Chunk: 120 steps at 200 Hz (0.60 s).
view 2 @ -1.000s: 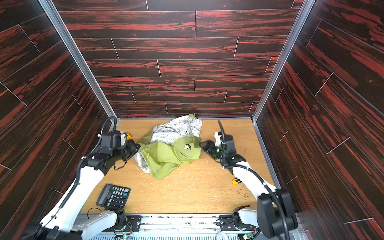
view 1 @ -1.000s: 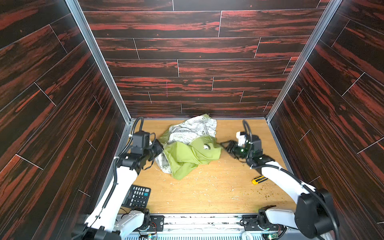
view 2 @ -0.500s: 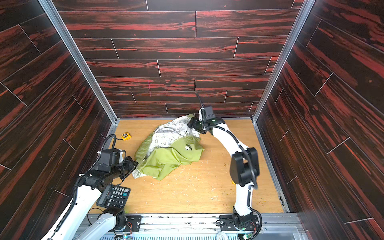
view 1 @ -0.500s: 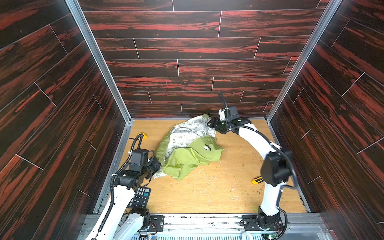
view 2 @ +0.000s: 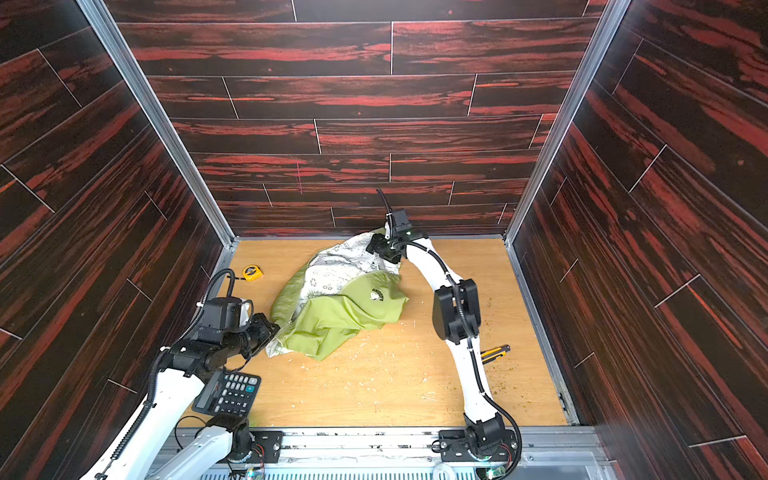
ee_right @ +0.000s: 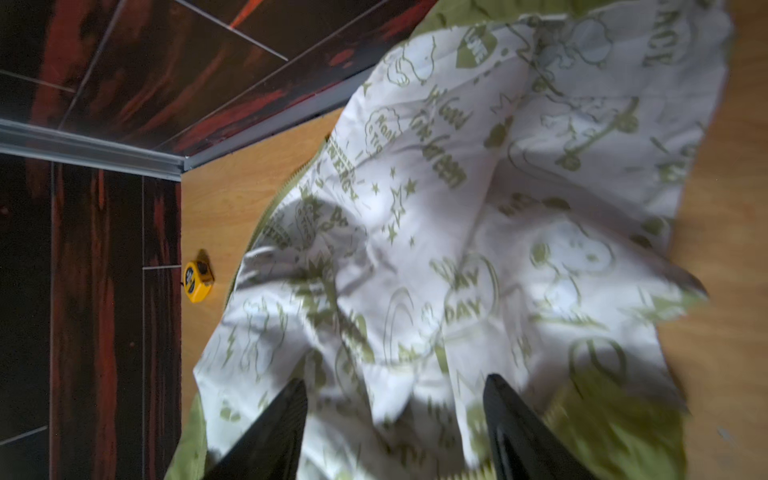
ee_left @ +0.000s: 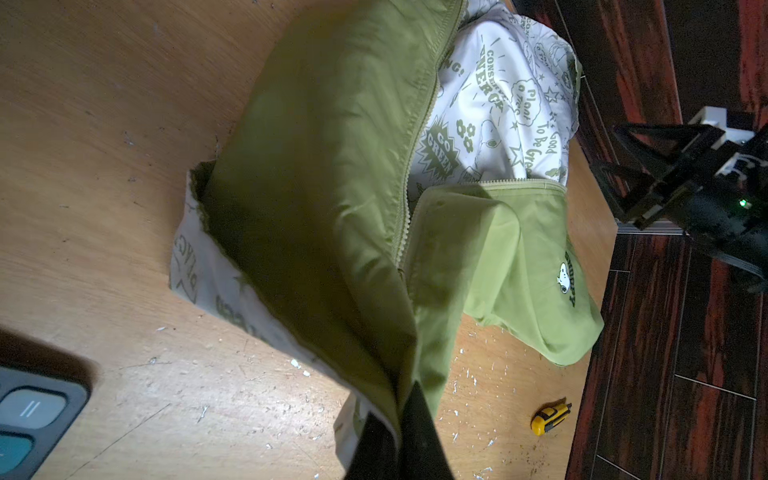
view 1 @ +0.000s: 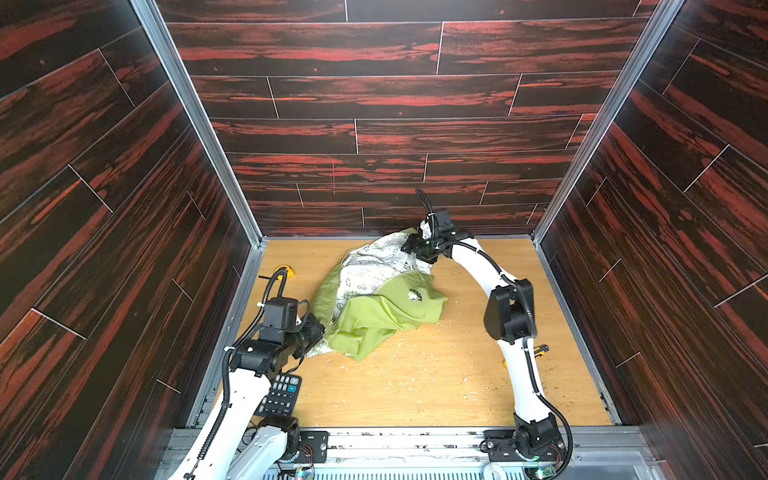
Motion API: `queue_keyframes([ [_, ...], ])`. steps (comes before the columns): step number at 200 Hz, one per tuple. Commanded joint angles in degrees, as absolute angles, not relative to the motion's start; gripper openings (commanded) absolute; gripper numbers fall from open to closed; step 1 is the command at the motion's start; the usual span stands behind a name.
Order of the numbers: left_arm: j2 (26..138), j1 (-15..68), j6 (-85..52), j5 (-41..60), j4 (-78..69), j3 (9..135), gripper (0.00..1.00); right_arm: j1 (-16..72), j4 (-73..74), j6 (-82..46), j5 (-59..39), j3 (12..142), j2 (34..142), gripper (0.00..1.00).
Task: Zip up the jacket
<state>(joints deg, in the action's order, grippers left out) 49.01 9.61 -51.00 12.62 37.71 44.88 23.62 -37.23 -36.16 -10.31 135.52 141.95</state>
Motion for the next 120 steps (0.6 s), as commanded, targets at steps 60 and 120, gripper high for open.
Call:
queue_keyframes([
  [60,47.13,9.83,-50.98,13.91,39.99,42.8,0.0,23.71,-37.84,-42.2,-12.71,148.45,158.3,0.64],
  [120,45.44,9.81,-50.8,12.26,41.99,41.38,0.0,21.59,-32.9,-43.24,-16.81,148.37,157.13,0.0],
])
